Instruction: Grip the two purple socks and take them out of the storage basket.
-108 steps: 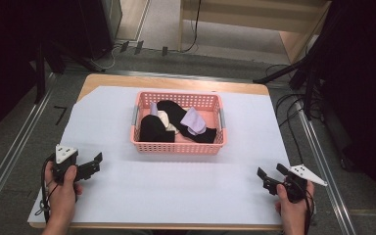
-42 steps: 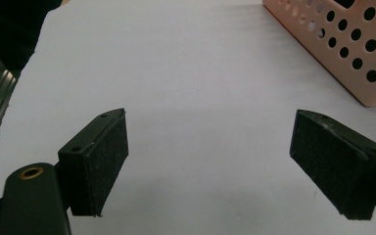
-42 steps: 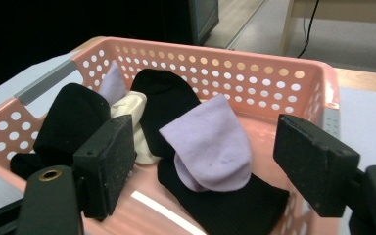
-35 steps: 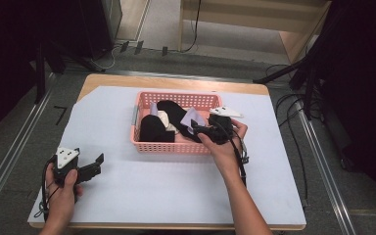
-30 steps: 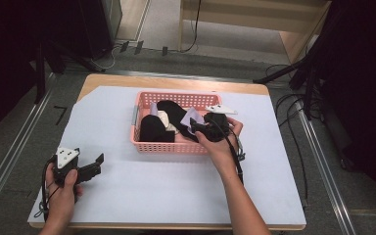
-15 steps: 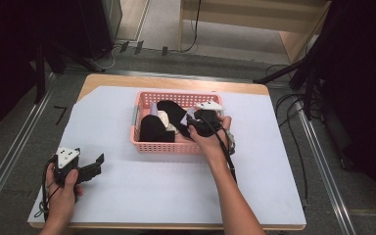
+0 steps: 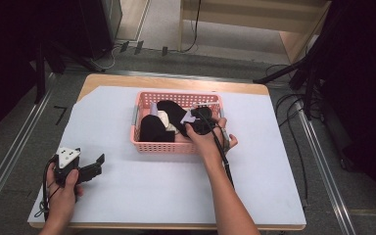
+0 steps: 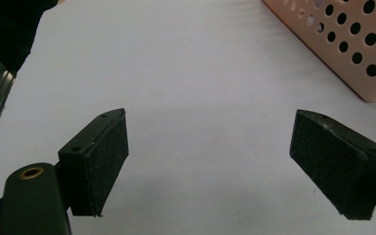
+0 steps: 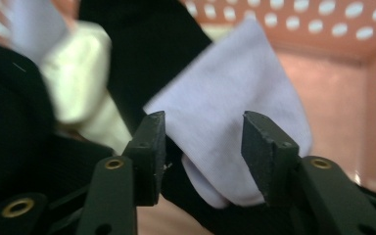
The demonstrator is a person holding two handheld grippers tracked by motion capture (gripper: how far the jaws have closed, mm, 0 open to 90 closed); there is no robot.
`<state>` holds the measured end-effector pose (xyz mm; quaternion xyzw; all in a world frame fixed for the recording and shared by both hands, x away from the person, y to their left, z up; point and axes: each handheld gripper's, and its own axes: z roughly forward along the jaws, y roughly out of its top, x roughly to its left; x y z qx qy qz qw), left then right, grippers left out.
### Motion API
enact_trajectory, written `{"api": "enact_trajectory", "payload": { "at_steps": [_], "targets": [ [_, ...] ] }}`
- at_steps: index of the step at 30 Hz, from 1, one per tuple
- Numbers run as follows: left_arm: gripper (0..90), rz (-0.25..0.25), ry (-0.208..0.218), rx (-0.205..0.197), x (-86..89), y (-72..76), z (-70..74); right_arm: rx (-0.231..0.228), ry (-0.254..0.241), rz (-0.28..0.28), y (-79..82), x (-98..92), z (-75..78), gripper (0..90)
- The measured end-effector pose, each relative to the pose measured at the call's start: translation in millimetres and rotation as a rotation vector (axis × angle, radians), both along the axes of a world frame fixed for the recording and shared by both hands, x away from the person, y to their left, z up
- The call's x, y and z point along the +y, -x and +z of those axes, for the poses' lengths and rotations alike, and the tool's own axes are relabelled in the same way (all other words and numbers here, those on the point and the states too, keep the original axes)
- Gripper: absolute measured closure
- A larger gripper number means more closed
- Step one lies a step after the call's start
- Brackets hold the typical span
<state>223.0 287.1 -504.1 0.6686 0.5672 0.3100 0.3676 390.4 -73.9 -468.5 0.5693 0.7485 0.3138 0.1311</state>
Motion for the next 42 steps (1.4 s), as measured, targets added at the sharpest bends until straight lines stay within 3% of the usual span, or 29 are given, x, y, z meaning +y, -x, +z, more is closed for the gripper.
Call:
{"api": "enact_trajectory", "payload": {
  "at_steps": [2,6,8,9,11,14,15,16,17,19,20,21,22,24,26,27,29,33,35,37,42],
  "targets": [
    [15.0,0.002,-0.003,-0.003,-0.2,-0.4,-0.3,0.025,0.061,-0.006,-1.7,4.9,-1.0,49.7],
    [15.0,0.001,-0.003,-0.002,-0.4,-0.5,-0.3,0.036,0.075,-0.017,-3.1,5.5,-1.3,52.3],
    [15.0,0.0,-0.002,-0.001,-0.5,-0.7,-0.4,0.053,0.095,-0.019,-4.0,5.6,-2.0,63.2],
    [15.1,0.0,-0.002,-0.001,-0.5,-0.7,-0.4,0.053,0.095,-0.019,-4.0,5.6,-2.0,63.2],
    [15.1,-0.001,-0.001,0.005,-1.0,-1.0,-0.5,0.054,0.096,-0.037,-3.7,3.1,-1.9,80.1],
    [15.1,-0.001,-0.003,0.005,-1.4,-1.5,-0.7,0.035,0.072,-0.052,-2.3,0.1,-1.2,84.3],
    [15.1,-0.005,-0.005,0.008,-1.2,-1.6,-0.6,0.014,0.059,-0.067,-0.7,-1.2,-0.5,84.8],
    [15.1,-0.005,-0.006,0.009,-1.4,-2.0,-0.7,-0.034,0.042,-0.07,2.0,-4.5,0.3,85.2],
    [15.1,-0.005,-0.006,0.009,-1.4,-2.0,-0.7,-0.034,0.042,-0.07,2.0,-4.5,0.3,85.2],
    [15.1,-0.008,-0.009,0.013,-1.4,-1.9,-0.5,-0.092,-0.005,-0.086,7.4,-9.7,3.4,85.3],
    [15.1,-0.008,-0.009,0.013,-1.4,-1.9,-0.5,-0.111,-0.045,-0.082,10.0,-13.3,5.4,85.3],
    [15.1,-0.007,-0.01,0.013,-1.4,-1.8,-0.5,-0.111,-0.045,-0.082,10.0,-13.3,5.4,85.3],
    [15.1,-0.002,-0.006,0.009,-1.4,-1.7,-0.6,-0.163,-0.095,-0.061,14.4,-19.0,8.5,85.3],
    [15.1,-0.002,-0.005,0.01,-1.3,-1.4,-0.4,-0.21,-0.122,-0.043,18.9,-22.6,10.7,85.2],
    [15.1,-0.001,-0.006,0.011,-1.2,-1.1,-0.3,-0.272,-0.12,-0.03,23.9,-25.7,12.0,85.1],
    [15.1,-0.001,-0.006,0.011,-1.2,-1.1,-0.3,-0.272,-0.12,-0.03,23.9,-25.7,12.0,85.1],
    [15.1,0.002,-0.008,0.014,-1.1,-1.1,-0.2,-0.343,-0.13,0.0,29.8,-31.1,13.2,84.9],
    [15.1,0.003,-0.006,0.012,-1.3,-1.3,-0.3,-0.417,-0.178,0.03,35.9,-39.1,13.8,84.7],
    [15.1,0.002,-0.006,0.012,-1.3,-1.3,-0.3,-0.431,-0.178,0.033,37.6,-40.5,13.9,84.7],
    [15.1,0.002,-0.006,0.012,-1.3,-1.3,-0.3,-0.487,-0.176,0.037,41.6,-44.7,13.5,84.2],
    [15.1,0.002,-0.005,0.011,-1.3,-1.4,-0.4,-0.542,-0.191,0.012,46.4,-54.4,16.9,84.3]
  ]
}}
